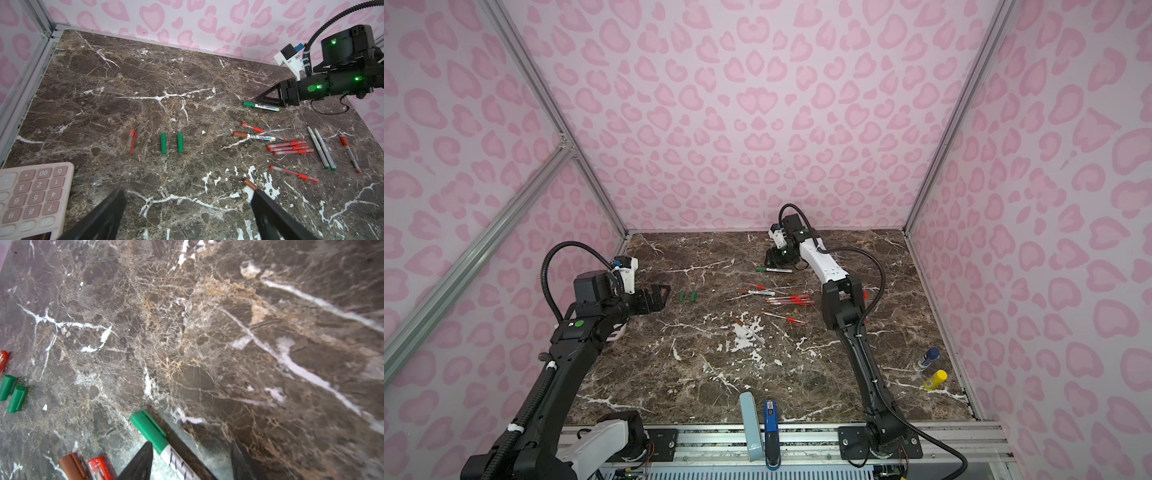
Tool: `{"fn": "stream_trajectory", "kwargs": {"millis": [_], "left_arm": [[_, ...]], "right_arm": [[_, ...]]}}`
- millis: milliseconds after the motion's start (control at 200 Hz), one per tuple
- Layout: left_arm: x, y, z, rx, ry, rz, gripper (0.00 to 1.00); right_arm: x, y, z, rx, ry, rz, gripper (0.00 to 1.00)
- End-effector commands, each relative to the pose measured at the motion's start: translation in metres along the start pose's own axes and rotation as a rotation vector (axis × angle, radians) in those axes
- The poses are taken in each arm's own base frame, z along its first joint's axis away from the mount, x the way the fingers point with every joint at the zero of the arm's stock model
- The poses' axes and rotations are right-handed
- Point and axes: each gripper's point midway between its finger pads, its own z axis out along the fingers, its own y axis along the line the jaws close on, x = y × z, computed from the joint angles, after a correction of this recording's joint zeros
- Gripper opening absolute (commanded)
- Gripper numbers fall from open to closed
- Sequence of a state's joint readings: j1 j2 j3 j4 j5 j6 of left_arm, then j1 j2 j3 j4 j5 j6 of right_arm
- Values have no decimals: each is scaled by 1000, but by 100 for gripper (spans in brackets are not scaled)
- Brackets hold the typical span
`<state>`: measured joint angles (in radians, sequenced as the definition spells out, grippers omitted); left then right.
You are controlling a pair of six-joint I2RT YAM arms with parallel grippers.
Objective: Open the pen caps
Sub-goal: 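Move the right gripper to a green-capped white marker and grasp its barrel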
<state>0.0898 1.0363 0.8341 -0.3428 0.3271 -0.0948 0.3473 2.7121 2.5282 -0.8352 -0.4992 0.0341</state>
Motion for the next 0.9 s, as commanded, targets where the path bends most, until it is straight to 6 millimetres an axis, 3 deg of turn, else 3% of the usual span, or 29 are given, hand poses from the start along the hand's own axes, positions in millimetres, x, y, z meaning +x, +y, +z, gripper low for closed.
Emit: {"fn": "stream_trajectory", "kwargs": {"millis": [0, 400, 735, 900], "left_arm": [[-8, -3, 1, 17, -27, 12, 98], [-15, -1, 0, 22, -34, -30, 97], [-16, -1, -4, 29, -42, -36, 98], [-18, -2, -6, 29, -53, -35, 98]], "right_arm": [[24, -2, 8, -5, 75, 28, 60], [67, 1, 2, 9, 178, -3, 58], [94, -13, -6, 157, 308, -81, 43], [104, -8, -9, 193, 351, -161, 44]]}}
